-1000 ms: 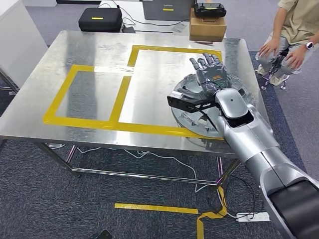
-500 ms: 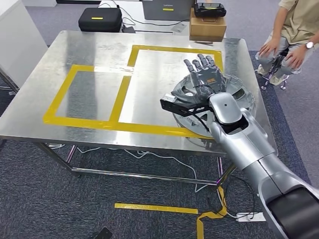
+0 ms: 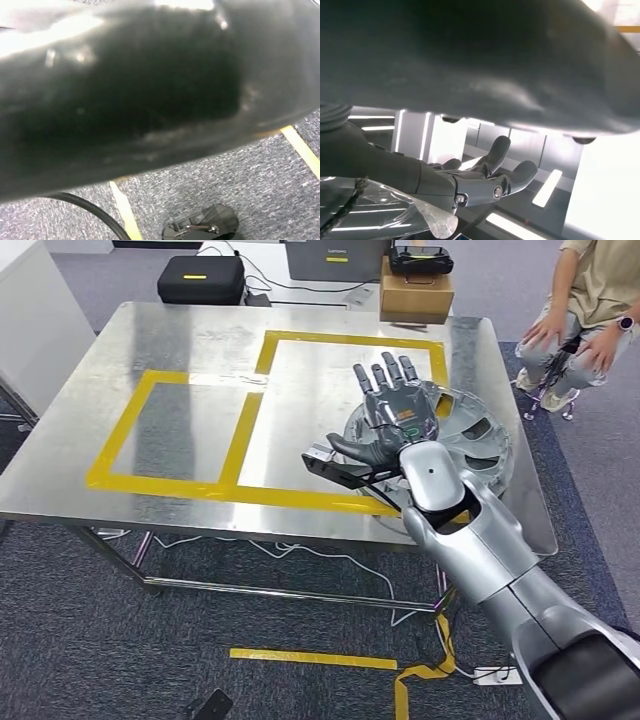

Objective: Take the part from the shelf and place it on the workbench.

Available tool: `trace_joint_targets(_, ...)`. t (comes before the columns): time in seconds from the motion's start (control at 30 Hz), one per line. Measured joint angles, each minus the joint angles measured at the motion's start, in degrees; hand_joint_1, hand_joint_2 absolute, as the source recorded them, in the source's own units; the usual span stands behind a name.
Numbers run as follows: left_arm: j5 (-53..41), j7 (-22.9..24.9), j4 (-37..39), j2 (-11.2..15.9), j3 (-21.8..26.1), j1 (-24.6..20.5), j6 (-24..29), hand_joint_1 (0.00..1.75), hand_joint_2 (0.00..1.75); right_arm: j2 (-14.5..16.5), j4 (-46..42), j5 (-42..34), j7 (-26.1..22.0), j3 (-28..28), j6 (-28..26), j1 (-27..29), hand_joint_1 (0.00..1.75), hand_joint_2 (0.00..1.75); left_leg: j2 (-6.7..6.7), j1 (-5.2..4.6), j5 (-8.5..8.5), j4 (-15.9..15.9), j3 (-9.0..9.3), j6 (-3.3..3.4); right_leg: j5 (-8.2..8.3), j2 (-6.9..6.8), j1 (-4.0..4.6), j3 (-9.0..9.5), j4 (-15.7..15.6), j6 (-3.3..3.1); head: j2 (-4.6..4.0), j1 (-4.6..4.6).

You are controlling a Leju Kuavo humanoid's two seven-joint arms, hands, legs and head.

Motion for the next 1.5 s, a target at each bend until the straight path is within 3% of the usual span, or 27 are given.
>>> trace_joint_targets(0.4,0.85,0.41,0.00,-0.63,0.07,0.06,-0.13,0.00,0.00,0.91,-4.54,-3.71,-0.77,1.64,-1.98,5.13,0.00,0.00,0.00,0.00,-0.05,0.00,0.00,-0.06,-0.02,0.01,0.00,-0.02,-0.01,0.00,0.00,0.01)
trace_joint_targets(0.73,1.25,0.26,0.00,-0.79,0.41,0.09,-0.02,0.00,0.00,-0.91,-8.94,-8.46,-3.13,1.44,-3.81,10.63,0.00,0.00,0.00,0.00,-0.05,0.00,0.01,-0.07,-0.02,0.02,0.00,-0.02,-0.02,0.00,-0.01,0.00)
trace_joint_targets(1.5,2.03,0.01,0.00,-0.83,0.99,0.08,-2.33,0.00,0.00,-2.12,-9.86,-8.34,-3.23,1.09,-3.53,10.94,0.00,0.00,0.00,0.00,-0.05,0.00,0.01,-0.07,-0.02,0.02,0.00,-0.01,-0.02,-0.01,-0.01,0.00)
